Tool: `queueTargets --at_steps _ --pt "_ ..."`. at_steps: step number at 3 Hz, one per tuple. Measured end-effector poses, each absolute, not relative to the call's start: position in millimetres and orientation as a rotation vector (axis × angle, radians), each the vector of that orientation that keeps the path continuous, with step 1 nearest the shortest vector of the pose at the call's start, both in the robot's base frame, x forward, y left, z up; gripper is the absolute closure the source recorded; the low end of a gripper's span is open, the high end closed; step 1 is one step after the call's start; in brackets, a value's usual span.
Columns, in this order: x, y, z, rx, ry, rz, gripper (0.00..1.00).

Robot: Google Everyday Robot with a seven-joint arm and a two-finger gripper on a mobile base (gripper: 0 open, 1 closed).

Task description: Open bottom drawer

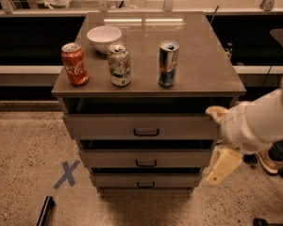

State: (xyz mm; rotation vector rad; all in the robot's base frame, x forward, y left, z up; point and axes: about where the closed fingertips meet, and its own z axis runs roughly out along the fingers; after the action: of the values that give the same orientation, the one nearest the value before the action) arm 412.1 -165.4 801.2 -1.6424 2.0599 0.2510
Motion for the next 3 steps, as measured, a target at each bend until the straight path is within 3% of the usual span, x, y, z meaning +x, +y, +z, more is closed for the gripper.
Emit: queueTargets --at_steps 2,3 --pt "364 -138 565 -1.748 2.09 0.463 0.0" --pt "364 -138 566 -1.751 2.089 0.462 0.0"
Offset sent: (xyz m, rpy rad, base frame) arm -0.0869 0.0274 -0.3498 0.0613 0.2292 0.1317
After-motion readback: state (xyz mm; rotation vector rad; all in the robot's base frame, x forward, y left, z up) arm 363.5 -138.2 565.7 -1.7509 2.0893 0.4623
